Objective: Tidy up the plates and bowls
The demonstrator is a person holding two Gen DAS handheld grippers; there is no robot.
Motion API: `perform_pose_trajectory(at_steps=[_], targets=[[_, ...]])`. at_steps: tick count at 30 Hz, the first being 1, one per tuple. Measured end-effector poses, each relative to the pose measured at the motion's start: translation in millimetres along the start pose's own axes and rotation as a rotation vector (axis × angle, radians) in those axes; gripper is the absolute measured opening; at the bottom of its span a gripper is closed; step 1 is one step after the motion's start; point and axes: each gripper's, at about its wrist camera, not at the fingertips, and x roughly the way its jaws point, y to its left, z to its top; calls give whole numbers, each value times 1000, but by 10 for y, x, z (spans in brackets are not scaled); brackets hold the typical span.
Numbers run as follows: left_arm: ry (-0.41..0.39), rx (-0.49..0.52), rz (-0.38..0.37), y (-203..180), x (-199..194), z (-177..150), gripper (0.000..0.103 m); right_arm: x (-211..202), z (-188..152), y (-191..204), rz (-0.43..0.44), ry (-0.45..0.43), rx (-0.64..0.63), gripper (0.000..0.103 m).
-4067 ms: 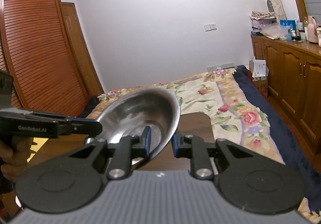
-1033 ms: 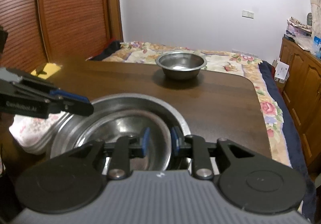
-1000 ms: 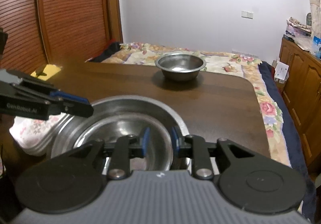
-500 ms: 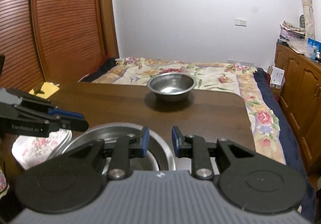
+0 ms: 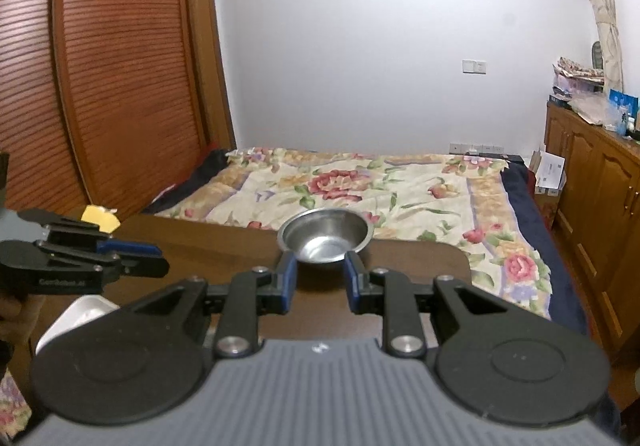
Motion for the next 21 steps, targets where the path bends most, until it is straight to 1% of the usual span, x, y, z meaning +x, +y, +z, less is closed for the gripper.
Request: perform_pose_trajectory(at_steps=[3,4,5,6,7,9,11,12,14,18,21], targets=[[-9,-5,12,49,57,85,22,112,41,-88,2,5,24,29],[-11,-9,16,67,88,107,28,142,37,-101,1,4,28,29],[-14,-15,21,84,122,125,31,172,35,-110,-3,0,29,32],[-16,-18,24,100,154,137,37,207,34,-121,-6,-3,30,36],[-15,-19,25,114,194,153,40,248,33,-143,-8,-5,35,37],[-11,-28,29,149,277,170,42,345,27,-178,-4,-4,46,41],[-4,-40,33,184,358,178,45,440,31,-204,-6,-1,45,44],[-1,-44,36,199,402,184,47,488,29,-214,-9,-1,43,48],[8,-48,43,217,495,195,48,566,36,-221,-9,0,44,51],[23,-55,58,260,661,229,55,749,18,-256,-4,7,48,52],[31,-56,69,282,769,251,55,873,7,-279,4,19,58,52]])
